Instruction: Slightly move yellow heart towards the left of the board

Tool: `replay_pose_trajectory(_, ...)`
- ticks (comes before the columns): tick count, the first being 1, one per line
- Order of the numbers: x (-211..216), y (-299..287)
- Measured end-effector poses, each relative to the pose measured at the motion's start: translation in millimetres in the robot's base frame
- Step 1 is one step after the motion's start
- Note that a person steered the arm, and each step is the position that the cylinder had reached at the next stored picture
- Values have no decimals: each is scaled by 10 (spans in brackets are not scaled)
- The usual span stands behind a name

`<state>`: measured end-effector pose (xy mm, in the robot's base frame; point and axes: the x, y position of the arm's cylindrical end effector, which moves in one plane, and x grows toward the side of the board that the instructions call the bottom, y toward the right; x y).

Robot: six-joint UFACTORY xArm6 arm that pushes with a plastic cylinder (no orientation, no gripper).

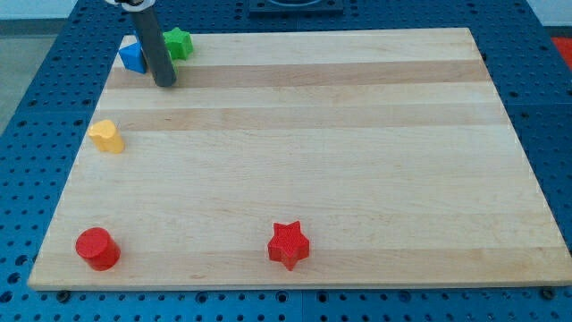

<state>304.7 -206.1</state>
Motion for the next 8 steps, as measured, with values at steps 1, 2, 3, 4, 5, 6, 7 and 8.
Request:
replay_pose_trajectory(1,-14,-7)
replay_pose_trajectory(2,-14,-7)
replay_pose_trajectory(3,47,47)
replay_pose_trajectory(4,422,249)
replay_pose_trajectory(5,1007,-39)
replay_pose_trajectory(6,1439,-378)
replay_pose_trajectory(7,1677,-417)
replay_pose_trajectory(8,1769,-417)
